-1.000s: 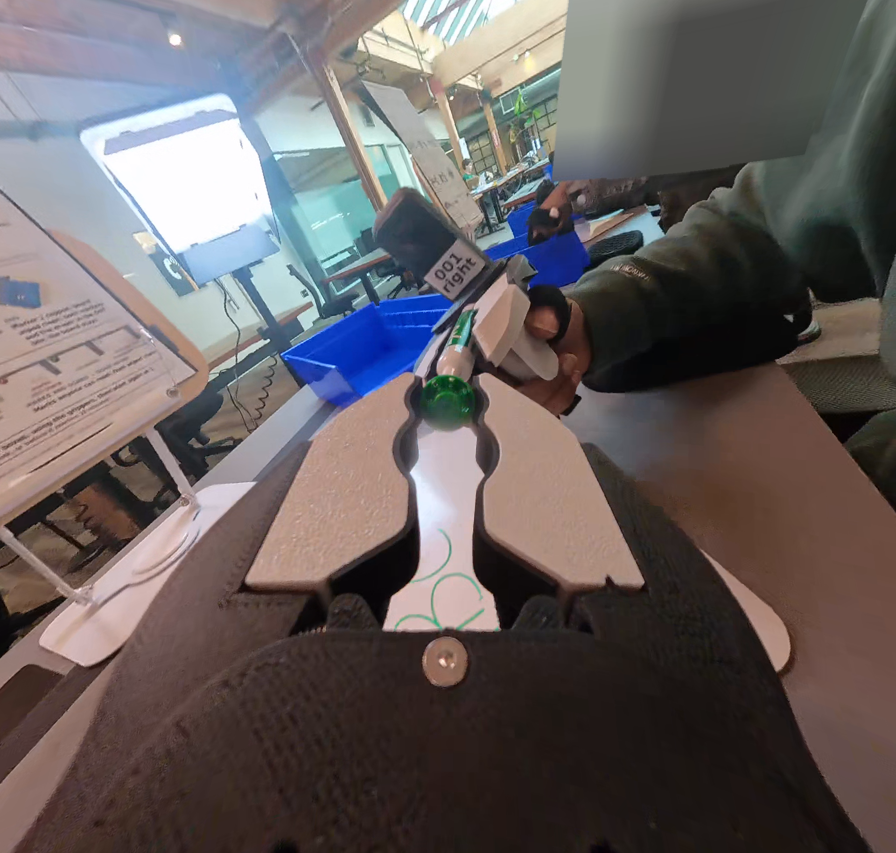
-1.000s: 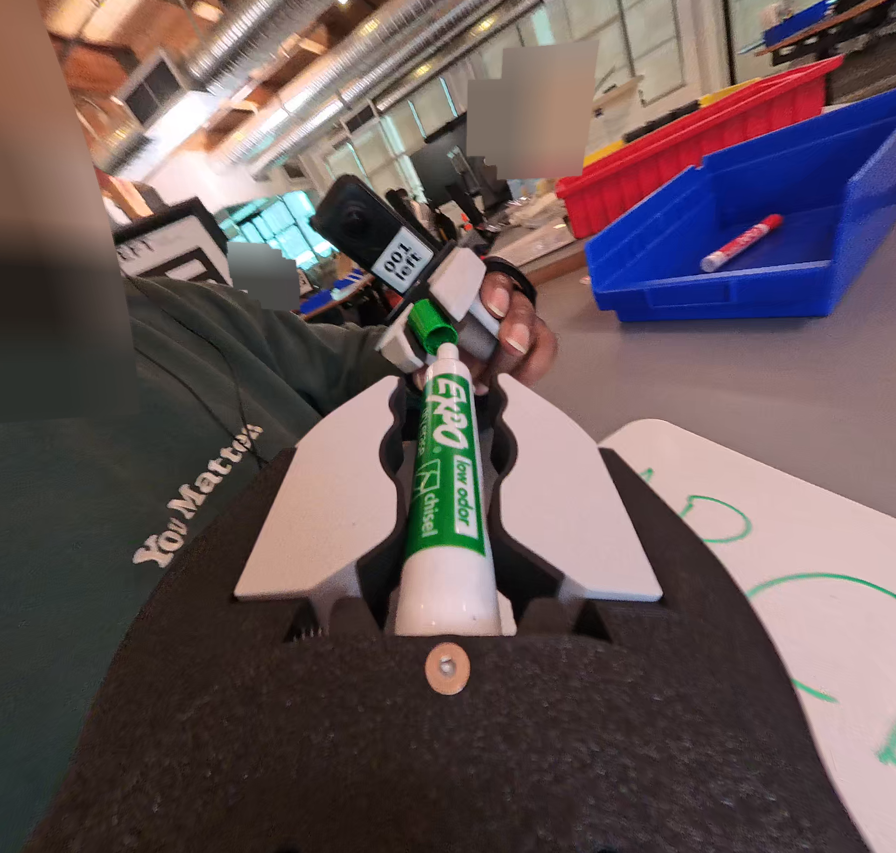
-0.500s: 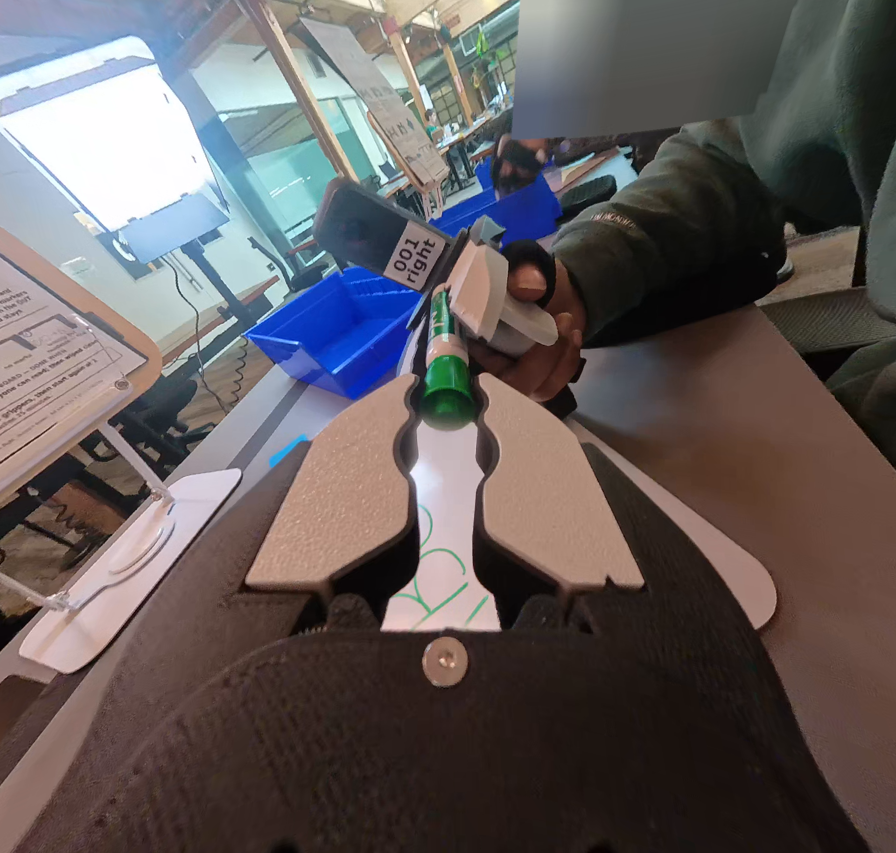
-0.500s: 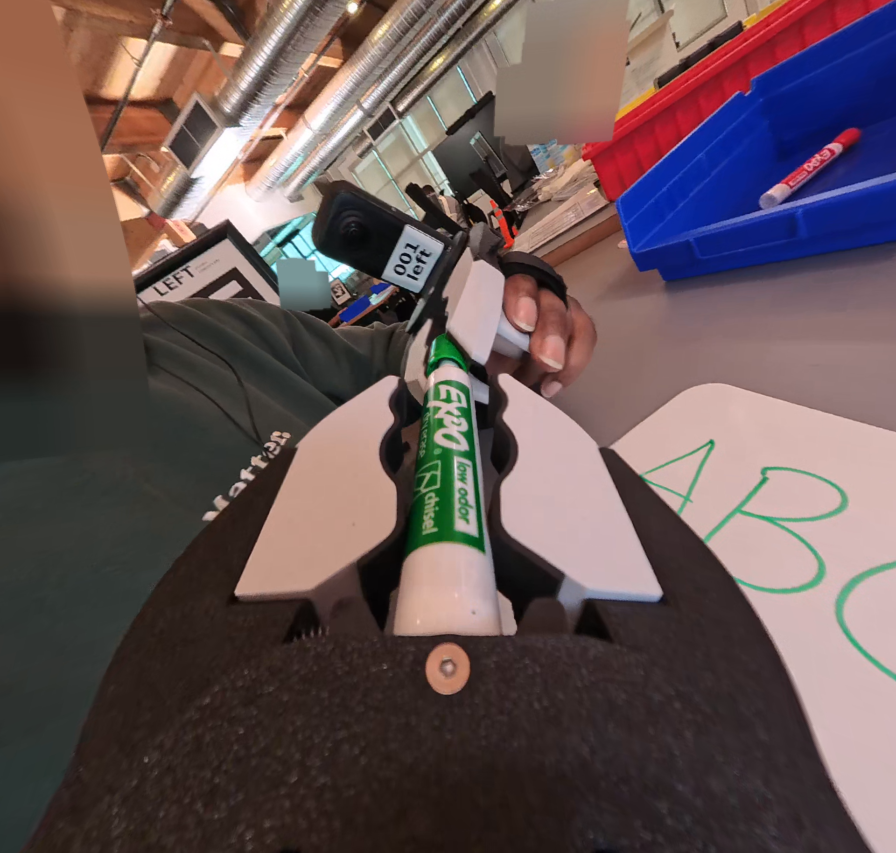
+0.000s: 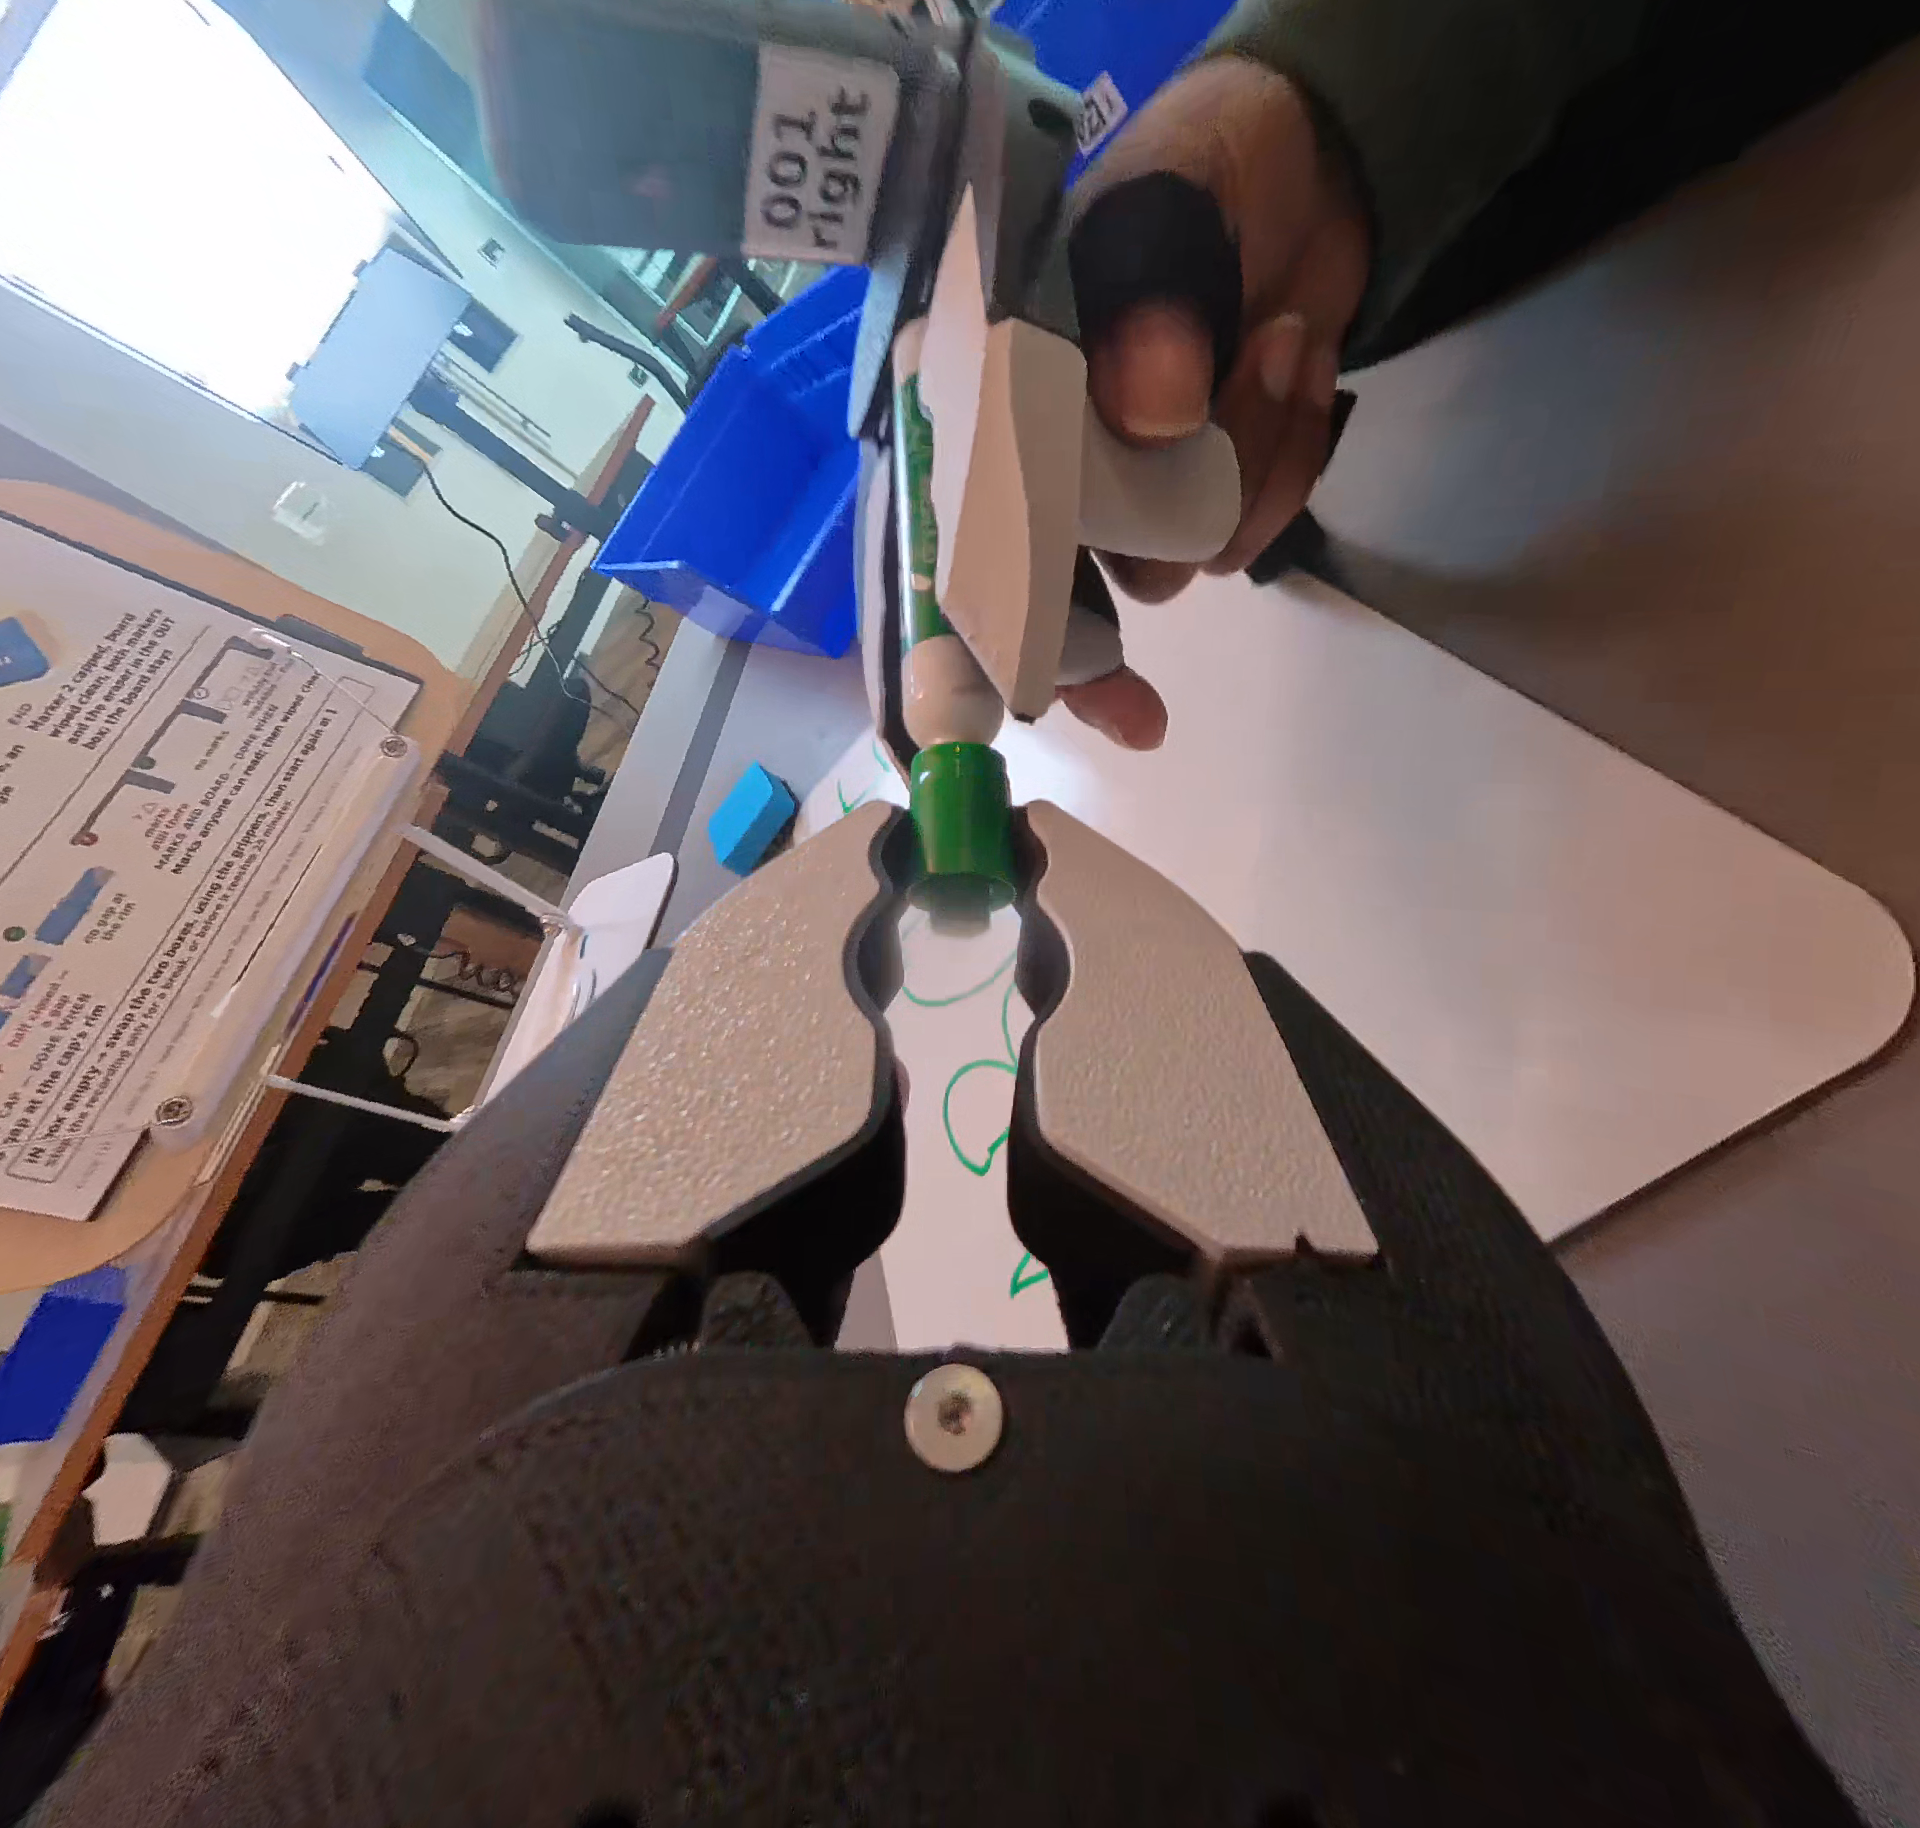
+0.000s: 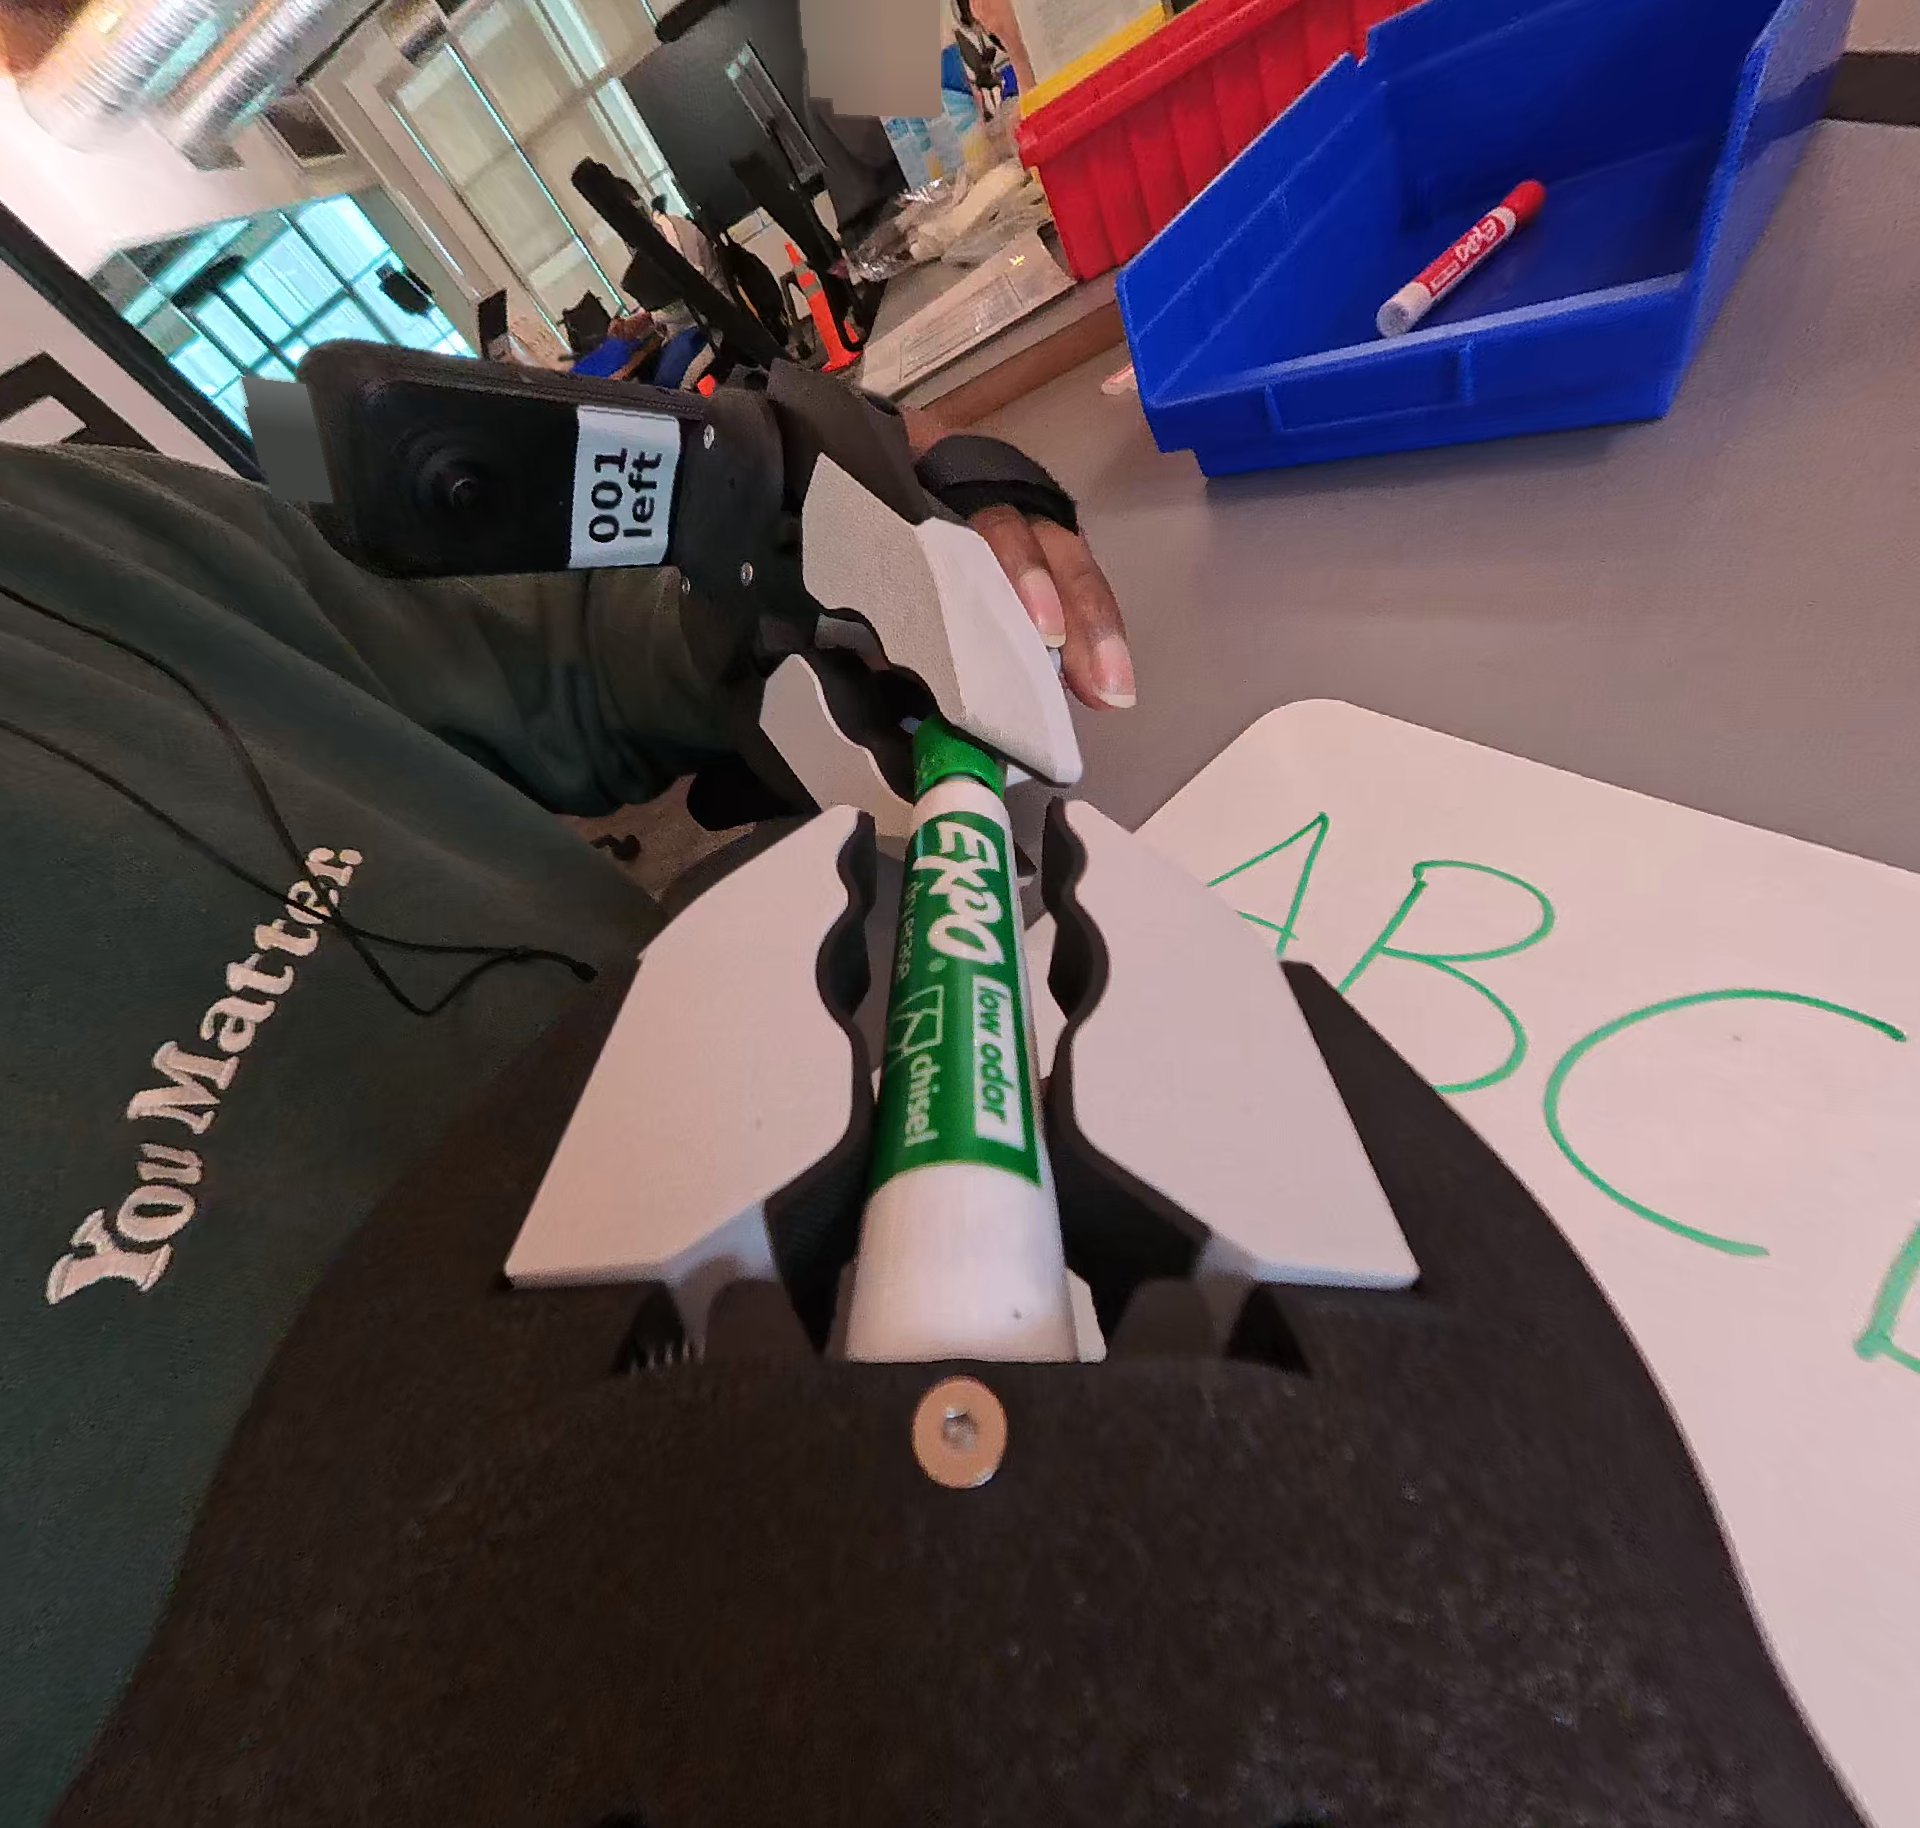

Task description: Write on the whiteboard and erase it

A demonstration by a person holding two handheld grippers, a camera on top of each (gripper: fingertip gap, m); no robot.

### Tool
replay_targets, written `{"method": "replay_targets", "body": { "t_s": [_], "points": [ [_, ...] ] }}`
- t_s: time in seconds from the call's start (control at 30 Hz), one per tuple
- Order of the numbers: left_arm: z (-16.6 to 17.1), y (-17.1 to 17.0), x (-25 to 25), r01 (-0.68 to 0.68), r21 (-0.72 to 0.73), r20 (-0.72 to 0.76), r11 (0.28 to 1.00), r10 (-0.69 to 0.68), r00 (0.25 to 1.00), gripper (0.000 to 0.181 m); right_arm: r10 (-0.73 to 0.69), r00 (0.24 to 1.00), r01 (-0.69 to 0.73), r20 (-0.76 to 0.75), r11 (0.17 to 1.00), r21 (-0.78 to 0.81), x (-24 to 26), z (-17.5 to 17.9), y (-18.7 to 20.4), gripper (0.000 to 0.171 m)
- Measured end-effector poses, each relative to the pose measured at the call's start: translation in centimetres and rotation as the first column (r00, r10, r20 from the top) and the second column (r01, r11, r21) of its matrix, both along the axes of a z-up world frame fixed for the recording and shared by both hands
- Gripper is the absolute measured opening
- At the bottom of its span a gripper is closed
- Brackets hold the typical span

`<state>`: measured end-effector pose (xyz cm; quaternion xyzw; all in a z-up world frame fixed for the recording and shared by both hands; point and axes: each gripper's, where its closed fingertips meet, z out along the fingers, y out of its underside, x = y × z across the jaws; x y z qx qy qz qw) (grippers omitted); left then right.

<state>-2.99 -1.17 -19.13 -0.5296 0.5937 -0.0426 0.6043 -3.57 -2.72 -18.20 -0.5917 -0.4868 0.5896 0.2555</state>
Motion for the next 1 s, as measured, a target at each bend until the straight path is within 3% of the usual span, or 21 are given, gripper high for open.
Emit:
{"method": "replay_targets", "body": {
  "t_s": [0.37, 0.53, 0.57, 0.67, 0.8, 1.0],
  "points": [
    [-2.0, 1.0, -0.2, -0.078, 0.01, -0.092, 0.997, 0.078, 0.993, 0.018, -0.064, 0.998, 0.064, -0.009, 0.998, -0.025, -0.7, -1.6, 0.6, 0.032],
    [-0.5, 1.5, -0.1, -0.053, -0.075, -0.013, 0.996, 0.052, 0.999, 0.019, 0.006, 0.998, -0.005, -0.059, 1.0, 0.019, -0.5, -0.1, 1.2, 0.037],
    [-0.1, 1.5, -0.2, -0.045, -0.111, 0.011, 0.993, 0.046, 0.999, 0.019, 0.023, 0.998, -0.019, -0.058, 0.998, 0.06, -0.4, 0.4, 1.4, 0.048],
    [0.0, 1.6, -1.5, -0.015, -0.222, 0.078, 0.975, 0.033, 0.996, 0.019, -0.013, 1.0, 0.017, -0.017, 0.951, 0.309, 1.0, 0.6, 3.2, 0.05],
    [-1.4, 1.5, -2.2, 0.039, -0.416, 0.148, 0.908, 0.025, 0.989, 0.019, -0.073, 0.996, 0.03, 0.057, 0.836, 0.549, 2.0, 0.1, 4.5, 0.045],
    [-2.3, 1.2, -1.2, 0.072, -0.503, 0.173, 0.861, 0.018, 0.985, 0.019, -0.108, 0.977, -0.065, 0.183, 0.665, 0.744, 2.4, -1.8, 4.1, 0.032]
  ]
}}
